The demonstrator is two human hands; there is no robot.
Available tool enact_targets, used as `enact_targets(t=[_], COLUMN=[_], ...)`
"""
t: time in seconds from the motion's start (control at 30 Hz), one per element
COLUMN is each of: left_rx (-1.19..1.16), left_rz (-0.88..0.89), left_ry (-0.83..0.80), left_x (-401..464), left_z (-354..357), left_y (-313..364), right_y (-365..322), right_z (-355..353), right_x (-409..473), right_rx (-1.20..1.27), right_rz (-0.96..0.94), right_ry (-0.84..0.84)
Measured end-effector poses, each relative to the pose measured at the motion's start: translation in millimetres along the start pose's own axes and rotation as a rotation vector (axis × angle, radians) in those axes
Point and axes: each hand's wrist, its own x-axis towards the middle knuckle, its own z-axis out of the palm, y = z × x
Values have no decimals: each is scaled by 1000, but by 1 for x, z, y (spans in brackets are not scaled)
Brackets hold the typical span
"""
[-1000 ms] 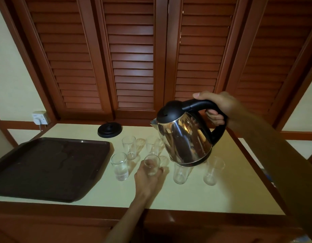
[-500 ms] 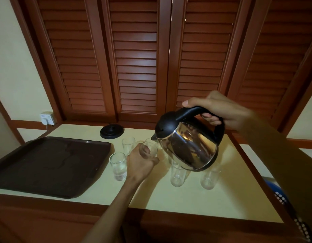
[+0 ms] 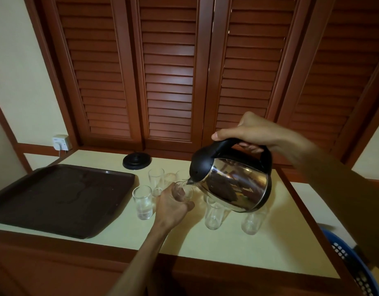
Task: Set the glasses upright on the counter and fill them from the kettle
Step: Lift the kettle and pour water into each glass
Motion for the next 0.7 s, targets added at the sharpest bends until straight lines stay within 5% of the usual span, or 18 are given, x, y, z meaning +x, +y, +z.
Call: enact_targets(t=[0.7], left_rx=[-93], left_rz=[-140], left_ry=[-41], left_x=[-5], left_z=[-4], left_y=[-31], right_y=[-8], right_z=[-20], right_x=[-6], right_rx=[48], right_rz=[67], right_ry=[-1])
